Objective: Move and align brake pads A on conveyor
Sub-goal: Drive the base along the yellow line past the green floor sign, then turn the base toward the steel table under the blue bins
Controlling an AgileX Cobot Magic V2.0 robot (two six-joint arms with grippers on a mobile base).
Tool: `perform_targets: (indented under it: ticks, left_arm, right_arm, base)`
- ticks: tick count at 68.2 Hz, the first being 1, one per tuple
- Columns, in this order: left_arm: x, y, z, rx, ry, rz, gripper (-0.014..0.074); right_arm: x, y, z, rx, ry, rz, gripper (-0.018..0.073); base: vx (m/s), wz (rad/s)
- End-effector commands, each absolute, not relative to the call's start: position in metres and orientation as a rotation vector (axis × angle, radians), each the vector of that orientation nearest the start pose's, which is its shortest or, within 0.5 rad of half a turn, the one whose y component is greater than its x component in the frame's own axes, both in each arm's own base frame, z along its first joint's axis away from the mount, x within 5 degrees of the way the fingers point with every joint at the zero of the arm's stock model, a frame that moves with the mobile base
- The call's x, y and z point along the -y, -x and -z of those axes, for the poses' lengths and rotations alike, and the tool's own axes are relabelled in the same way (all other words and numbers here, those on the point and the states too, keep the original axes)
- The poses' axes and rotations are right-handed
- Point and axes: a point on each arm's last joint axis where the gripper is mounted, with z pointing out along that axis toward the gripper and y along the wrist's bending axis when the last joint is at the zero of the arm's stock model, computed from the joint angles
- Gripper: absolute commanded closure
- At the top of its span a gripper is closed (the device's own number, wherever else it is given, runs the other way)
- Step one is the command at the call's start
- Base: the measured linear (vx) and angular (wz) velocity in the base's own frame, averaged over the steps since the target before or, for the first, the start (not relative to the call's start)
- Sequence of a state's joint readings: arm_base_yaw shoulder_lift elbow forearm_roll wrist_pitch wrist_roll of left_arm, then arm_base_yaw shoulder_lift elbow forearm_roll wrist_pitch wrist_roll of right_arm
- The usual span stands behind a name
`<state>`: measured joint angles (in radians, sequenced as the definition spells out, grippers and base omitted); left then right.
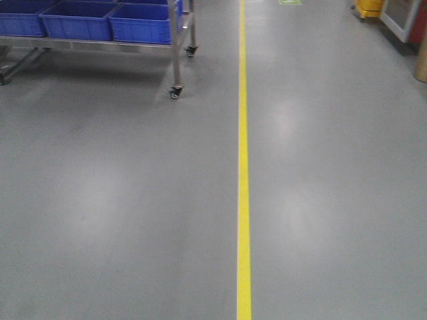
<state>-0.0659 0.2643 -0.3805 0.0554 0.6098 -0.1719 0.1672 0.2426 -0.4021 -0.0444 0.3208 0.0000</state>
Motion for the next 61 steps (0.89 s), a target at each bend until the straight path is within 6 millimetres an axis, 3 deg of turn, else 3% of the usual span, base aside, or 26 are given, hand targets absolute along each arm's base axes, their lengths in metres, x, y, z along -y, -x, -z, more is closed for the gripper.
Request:
perform_targets:
  ticks: [1,29,61]
  left_arm:
    - [0.0020,-0.0644,-0.2839,-1.891,0.076,0.110,0.0219]
    - [0.0020,-0.0644,-0.2839,-1.891,0.076,0.110,0.0219]
    - [0.0020,-0.0644,-0.2839,-1.891,0.076,0.110,0.0219]
  right_arm:
    - [-0.0094,-0.0639,-0.3180,-1.552,0.154,-0.082,0.0075]
    - [-0.0094,-0.0639,-0.3180,-1.552,0.154,-0.082,0.0075]
    - [-0.0094,-0.0639,-0.3180,-1.552,0.154,-0.081,0.0075]
  base:
    - [0.53,0.36]
    - [0.46,0.53]
    - [0.32,1.07]
